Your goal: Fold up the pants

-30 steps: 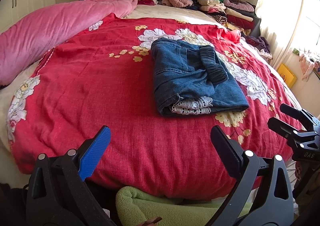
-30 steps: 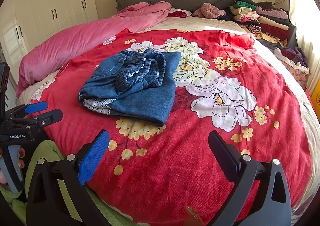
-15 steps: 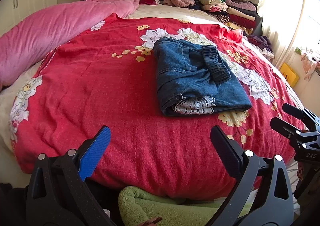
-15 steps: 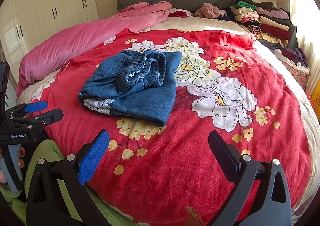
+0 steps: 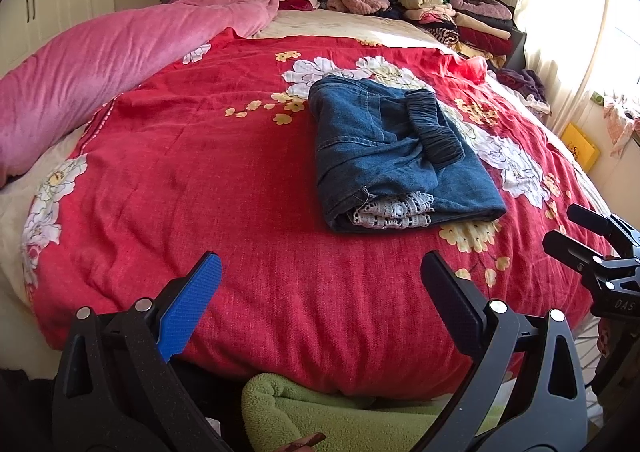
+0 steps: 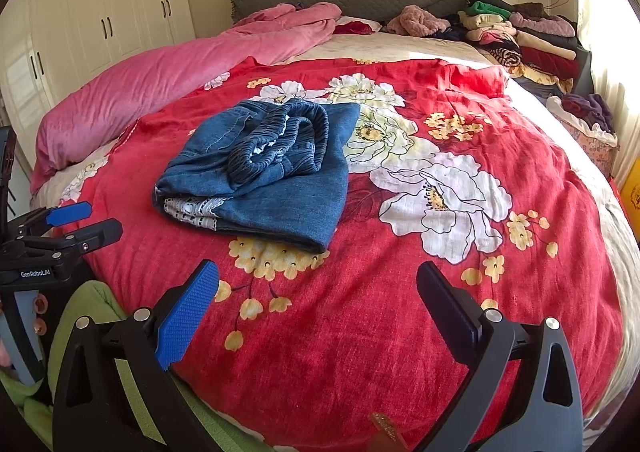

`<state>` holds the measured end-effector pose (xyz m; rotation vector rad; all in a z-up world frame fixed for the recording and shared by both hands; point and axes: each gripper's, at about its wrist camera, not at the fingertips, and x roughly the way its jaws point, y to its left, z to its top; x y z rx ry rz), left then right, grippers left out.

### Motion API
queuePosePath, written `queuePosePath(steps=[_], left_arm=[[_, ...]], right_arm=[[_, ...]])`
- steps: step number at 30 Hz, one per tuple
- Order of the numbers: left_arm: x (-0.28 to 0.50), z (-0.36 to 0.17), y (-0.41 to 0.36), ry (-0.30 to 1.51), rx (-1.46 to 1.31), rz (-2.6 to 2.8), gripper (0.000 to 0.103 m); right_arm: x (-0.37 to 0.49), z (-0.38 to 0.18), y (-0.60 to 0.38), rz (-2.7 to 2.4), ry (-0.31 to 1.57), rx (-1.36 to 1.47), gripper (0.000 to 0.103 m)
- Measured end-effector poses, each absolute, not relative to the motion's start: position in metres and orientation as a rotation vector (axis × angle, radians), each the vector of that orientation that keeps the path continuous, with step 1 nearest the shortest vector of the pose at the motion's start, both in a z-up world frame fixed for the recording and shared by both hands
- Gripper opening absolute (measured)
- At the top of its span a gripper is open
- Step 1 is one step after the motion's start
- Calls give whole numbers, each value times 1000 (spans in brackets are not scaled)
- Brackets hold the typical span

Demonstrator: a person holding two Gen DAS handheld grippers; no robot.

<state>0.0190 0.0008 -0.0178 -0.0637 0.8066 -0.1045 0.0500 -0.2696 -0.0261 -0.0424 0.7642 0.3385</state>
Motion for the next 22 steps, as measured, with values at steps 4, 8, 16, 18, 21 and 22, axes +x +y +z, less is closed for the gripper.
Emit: queuePosePath(steps=[4, 8, 16, 18, 21, 22], left_arm=[[21, -17, 3, 793, -59, -67, 94], [24, -18, 11, 792, -70, -26, 94], [75, -8, 95, 777, -132, 110, 94], [110, -11, 130, 816, -120, 197, 94], [163, -21, 176, 884, -115, 274, 94], [180, -25, 188, 896, -112, 296, 94]], right_arm=[[55, -28, -274, 324, 768, -48, 99], [67, -31, -285, 291, 772, -49, 99], [127, -27, -386, 69, 766, 97, 99], [150, -25, -427, -12, 770, 143, 99], [194, -29, -503, -192, 790, 210, 99], [207, -34, -524, -254, 807, 220, 99]])
